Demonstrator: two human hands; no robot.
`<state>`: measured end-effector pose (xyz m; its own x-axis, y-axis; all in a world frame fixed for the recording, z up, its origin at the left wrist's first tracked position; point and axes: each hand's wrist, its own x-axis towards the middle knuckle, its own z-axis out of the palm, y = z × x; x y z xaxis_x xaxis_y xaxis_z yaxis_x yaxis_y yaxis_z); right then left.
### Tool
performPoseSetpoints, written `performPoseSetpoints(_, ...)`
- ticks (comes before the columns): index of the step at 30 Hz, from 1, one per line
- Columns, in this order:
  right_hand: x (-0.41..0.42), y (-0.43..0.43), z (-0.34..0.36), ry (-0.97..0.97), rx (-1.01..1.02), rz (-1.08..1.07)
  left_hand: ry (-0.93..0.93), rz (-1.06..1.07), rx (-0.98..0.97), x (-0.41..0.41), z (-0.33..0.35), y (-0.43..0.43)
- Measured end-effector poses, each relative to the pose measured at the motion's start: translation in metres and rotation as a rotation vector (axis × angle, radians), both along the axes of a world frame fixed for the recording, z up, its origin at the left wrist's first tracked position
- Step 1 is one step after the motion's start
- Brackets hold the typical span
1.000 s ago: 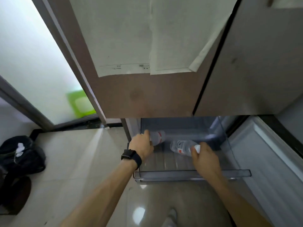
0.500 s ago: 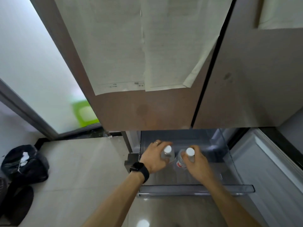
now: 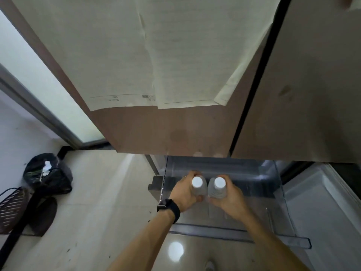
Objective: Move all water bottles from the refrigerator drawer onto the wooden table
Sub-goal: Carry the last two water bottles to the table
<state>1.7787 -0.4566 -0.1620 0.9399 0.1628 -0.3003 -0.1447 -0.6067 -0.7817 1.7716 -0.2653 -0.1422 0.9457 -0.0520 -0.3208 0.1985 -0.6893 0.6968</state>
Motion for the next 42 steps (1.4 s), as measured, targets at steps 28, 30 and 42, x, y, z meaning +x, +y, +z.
performPoseSetpoints(28, -0.258, 0.309, 0.172, -0.314, 0.129, 0.802, -0.508, 0.876, -0.025, -0.422, 0.135, 0.272)
performPoseSetpoints(30, -0.309, 0.35, 0.169, -0.283, 0.143, 0.9, -0.482, 0.976, 0.013, -0.489, 0.132, 0.297)
performPoseSetpoints(42, -0.566, 0.556, 0.148, -0.154, 0.124, 1.498, -0.311, 1.502, 0.134, -0.804, 0.11, 0.391)
